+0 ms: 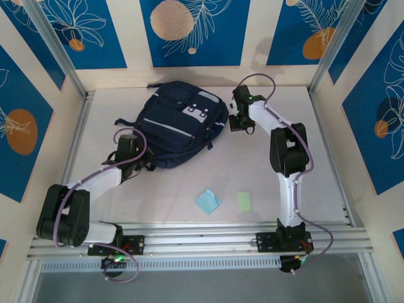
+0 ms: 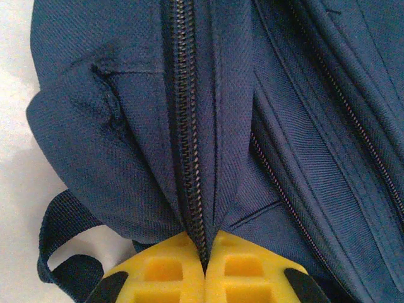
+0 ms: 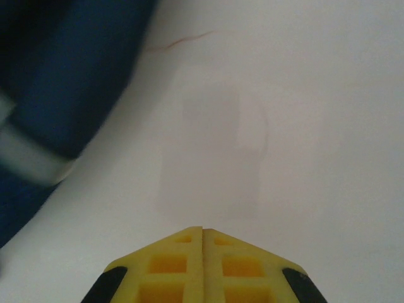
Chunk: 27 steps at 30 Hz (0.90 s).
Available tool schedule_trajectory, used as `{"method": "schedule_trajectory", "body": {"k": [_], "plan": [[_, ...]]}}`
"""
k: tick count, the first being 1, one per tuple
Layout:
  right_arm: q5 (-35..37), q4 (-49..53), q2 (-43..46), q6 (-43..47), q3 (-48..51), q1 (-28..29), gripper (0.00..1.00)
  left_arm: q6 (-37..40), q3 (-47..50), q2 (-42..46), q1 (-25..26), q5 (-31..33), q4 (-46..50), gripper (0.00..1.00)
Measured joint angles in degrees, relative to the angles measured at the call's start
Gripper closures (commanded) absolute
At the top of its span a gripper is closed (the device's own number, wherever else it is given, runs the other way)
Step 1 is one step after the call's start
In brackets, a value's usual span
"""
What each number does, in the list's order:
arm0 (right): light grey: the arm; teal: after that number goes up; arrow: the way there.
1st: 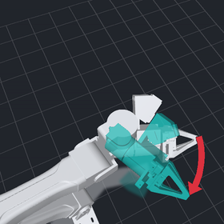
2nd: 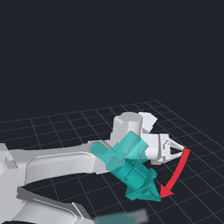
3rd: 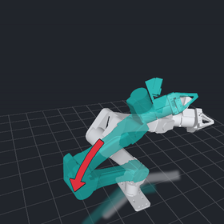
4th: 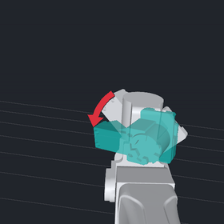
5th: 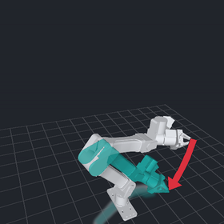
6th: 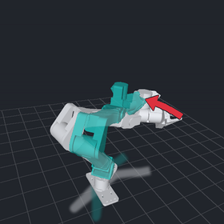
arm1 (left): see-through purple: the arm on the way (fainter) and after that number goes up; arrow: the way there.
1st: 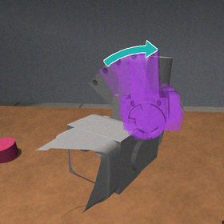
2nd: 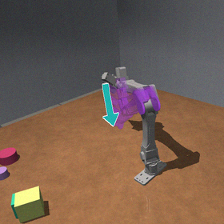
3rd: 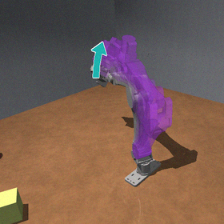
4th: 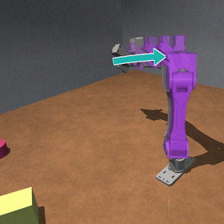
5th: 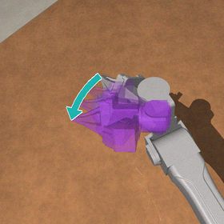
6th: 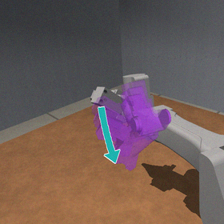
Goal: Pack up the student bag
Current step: Zip the student bag at the center of the table.
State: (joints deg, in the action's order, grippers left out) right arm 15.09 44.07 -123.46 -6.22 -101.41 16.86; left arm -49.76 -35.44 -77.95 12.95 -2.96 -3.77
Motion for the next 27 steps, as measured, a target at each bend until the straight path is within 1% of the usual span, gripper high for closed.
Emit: {"method": "schedule_trajectory", "body": {"k": [1,2,5,8,10,13,16,22,27], "plan": [[-0.44,-0.20,1.49,-0.55,1.44,1.14,0.97,0.55,0.00,0.00,0.00,-0.04,-0.02,1.00],[-0.87,-0.35,2.89,-1.03,2.62,2.16,0.89,0.96,0.00,0.00,0.00,-0.15,-0.02,1.00],[-3.65,-1.88,7.93,-3.78,5.70,5.77,0.64,2.71,0.00,0.00,-0.04,-0.74,-0.07,0.96],[-8.28,-4.70,12.13,-7.19,7.85,8.68,0.51,4.37,0.00,0.00,-0.09,-1.97,-0.09,0.96],[-12.37,-7.28,14.21,-10.16,9.53,10.14,0.46,5.40,0.00,0.00,-0.09,-2.99,-0.09,0.97],[-18.60,-11.98,15.17,-15.13,11.89,11.28,0.40,6.84,0.00,-0.02,-0.07,-4.50,-0.24,0.98],[-22.53,-15.45,14.43,-18.16,13.31,12.02,0.37,7.80,0.00,-0.24,-0.07,-5.84,-0.42,0.98],[-27.08,-19.67,9.51,-20.46,11.91,12.90,0.37,8.37,0.00,-1.22,-0.07,-7.13,-1.16,0.99],[-28.44,-20.57,7.82,-20.90,11.50,14.14,0.40,8.35,-0.02,-2.32,0.09,-7.52,-1.97,0.99]]}}
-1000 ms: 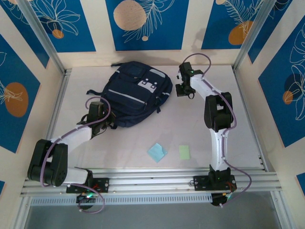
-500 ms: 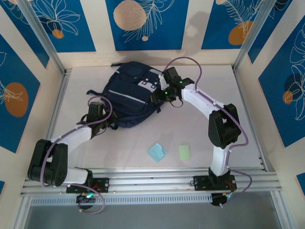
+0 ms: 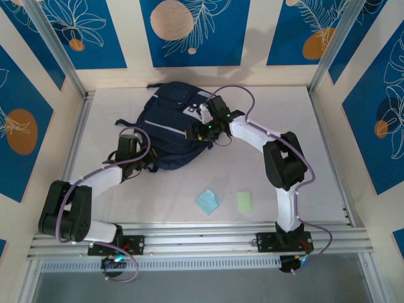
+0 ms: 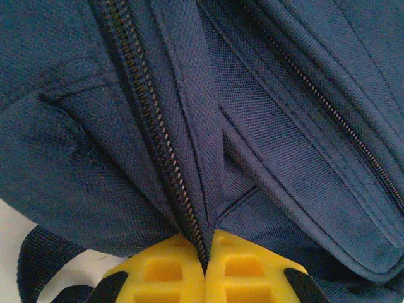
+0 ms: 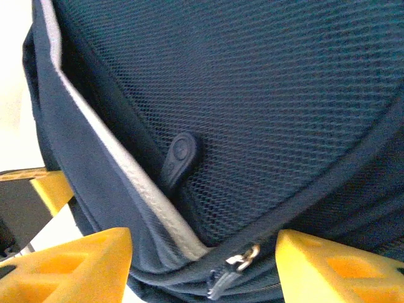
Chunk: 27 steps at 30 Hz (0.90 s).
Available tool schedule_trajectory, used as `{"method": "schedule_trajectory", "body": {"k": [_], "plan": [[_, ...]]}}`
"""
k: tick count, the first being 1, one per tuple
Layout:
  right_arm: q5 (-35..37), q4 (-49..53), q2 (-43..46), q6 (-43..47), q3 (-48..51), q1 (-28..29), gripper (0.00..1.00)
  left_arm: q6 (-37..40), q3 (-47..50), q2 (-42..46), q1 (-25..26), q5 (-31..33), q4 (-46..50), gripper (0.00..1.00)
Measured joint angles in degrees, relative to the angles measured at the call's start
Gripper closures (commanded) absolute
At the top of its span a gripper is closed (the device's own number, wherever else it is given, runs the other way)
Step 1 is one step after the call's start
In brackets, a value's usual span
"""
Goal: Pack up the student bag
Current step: Zip the student bag at the center of the table.
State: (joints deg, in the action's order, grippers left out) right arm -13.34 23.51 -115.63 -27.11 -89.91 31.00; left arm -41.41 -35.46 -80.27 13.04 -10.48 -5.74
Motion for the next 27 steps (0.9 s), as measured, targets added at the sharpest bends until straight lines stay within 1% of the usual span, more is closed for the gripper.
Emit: {"method": "schedule_trajectory", "body": {"k": [3,6,13,15,17,19,20,23,27], "plan": [[0.04,0.22,0.00,0.26,-0.15,1.57,0.41,-0.02,-0.33,-0.96,0.59,-0.02,-0.70,0.99],[1.84,1.42,0.02,1.57,-0.15,3.54,0.42,-0.02,-1.25,-2.10,0.94,0.07,-0.70,0.99],[5.40,6.88,0.02,6.56,-0.15,9.94,0.43,-0.07,-1.92,-2.95,1.84,-0.02,-0.76,0.98],[6.62,8.31,0.02,7.91,-0.15,11.15,0.43,-0.07,-1.99,-2.95,2.12,-0.02,-0.76,0.93],[8.04,9.57,0.02,8.92,-0.44,11.45,0.43,0.00,-2.21,-2.95,2.27,0.00,-0.50,0.84],[8.90,10.84,0.22,9.05,-0.85,10.47,0.44,0.92,-2.86,-2.82,2.45,-0.02,0.70,0.74],[9.16,11.43,0.61,8.87,-0.87,9.49,0.44,1.46,-3.32,-2.58,2.60,0.00,1.68,0.69],[9.53,12.76,2.56,7.34,-0.87,5.68,0.45,4.11,-4.57,-0.39,2.97,0.26,5.55,0.61],[8.20,12.31,4.68,3.06,-1.44,0.50,0.48,7.32,-5.81,4.15,3.08,0.66,10.21,0.55]]}}
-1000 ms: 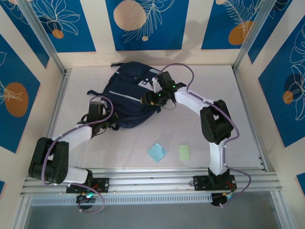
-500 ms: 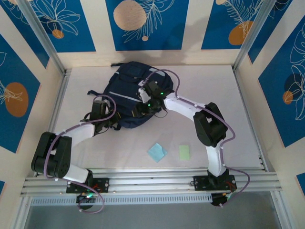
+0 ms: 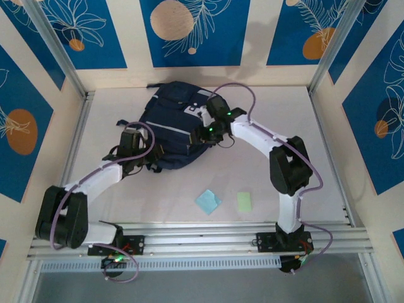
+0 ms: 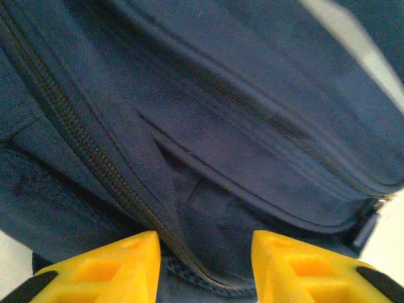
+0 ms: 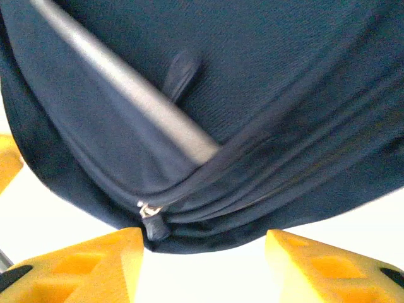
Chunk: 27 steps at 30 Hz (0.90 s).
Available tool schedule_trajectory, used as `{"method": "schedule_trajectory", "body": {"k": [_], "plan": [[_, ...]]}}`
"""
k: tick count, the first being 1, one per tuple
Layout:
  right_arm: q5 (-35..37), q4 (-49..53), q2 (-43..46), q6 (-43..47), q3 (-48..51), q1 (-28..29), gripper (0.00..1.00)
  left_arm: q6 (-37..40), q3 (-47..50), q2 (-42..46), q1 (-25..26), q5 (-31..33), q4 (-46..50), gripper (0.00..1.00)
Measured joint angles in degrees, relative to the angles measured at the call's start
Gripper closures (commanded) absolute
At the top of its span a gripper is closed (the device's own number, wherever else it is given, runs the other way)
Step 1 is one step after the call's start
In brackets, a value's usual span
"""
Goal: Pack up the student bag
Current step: Zip the student bag at the center of the table.
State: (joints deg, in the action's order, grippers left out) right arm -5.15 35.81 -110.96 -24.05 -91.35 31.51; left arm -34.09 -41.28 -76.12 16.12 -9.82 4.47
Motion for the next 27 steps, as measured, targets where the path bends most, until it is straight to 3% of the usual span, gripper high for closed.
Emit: {"method": "schedule_trajectory", "body": {"k": [4,10,20,24,27], "plan": [[-3.10,-2.95,0.00,-6.14,-0.55,-3.56,0.51,1.92,-1.68,3.56,1.38,-0.11,2.84,0.53],[-7.32,-9.31,-3.80,-14.80,-1.62,-3.87,0.54,3.19,-4.11,3.28,9.35,1.33,4.15,0.47],[-8.26,-11.17,-7.58,-21.94,-2.80,-3.28,0.53,3.15,-11.91,-11.78,19.19,7.26,3.67,0.44],[-8.20,-11.93,-7.58,-23.26,-2.32,-3.28,0.54,3.08,-15.15,-16.20,20.59,11.02,4.17,0.46],[-8.22,-12.87,-7.56,-24.04,-1.66,-3.17,0.57,2.75,-16.87,-18.21,21.16,14.40,4.15,0.56]]}}
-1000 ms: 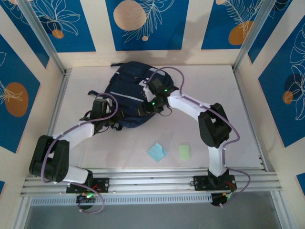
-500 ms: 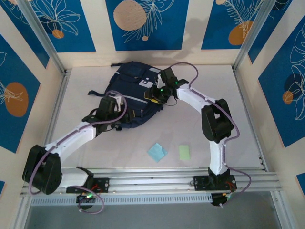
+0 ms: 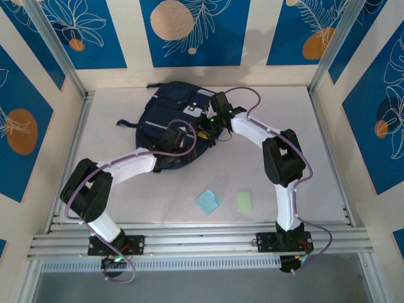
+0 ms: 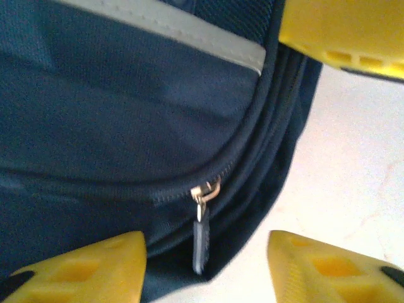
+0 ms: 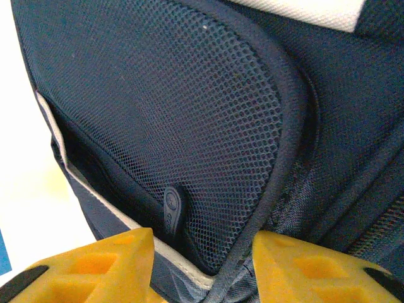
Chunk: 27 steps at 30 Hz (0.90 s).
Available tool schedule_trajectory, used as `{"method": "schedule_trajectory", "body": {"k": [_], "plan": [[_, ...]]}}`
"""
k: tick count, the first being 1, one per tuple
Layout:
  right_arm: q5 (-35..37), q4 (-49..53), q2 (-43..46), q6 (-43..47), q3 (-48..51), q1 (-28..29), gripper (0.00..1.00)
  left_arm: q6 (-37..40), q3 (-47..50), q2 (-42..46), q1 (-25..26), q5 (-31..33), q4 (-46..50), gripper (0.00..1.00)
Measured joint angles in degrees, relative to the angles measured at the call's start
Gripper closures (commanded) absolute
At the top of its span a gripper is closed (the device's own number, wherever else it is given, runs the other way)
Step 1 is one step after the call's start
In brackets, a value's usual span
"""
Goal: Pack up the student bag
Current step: Zip the student bag at the center of the table.
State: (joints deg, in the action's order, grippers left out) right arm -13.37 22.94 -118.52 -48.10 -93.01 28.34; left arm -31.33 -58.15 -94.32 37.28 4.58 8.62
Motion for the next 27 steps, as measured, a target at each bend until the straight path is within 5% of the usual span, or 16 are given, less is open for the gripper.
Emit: {"method": "schedule_trajectory", "body": {"k": [4,11,15,19,27], "plan": [[0.02,-1.57,0.00,-1.01,0.92,0.04,0.62,-0.31,-1.42,-2.45,0.15,3.58,-1.33,0.72],[0.72,-3.48,0.00,-2.16,2.27,0.04,0.63,-1.57,-2.93,-7.32,0.37,5.01,-2.01,0.74],[1.42,-4.96,0.00,-2.99,3.21,0.04,0.69,-2.40,-3.54,-9.11,0.37,5.38,-2.19,1.00],[2.49,-5.53,0.00,-3.45,4.13,0.04,0.98,-2.14,-3.52,-9.01,0.37,5.09,-2.16,1.00],[1.40,-7.30,0.90,-4.02,5.79,-0.61,1.00,6.82,-2.05,-0.24,-2.69,-0.90,3.41,1.00]]}}
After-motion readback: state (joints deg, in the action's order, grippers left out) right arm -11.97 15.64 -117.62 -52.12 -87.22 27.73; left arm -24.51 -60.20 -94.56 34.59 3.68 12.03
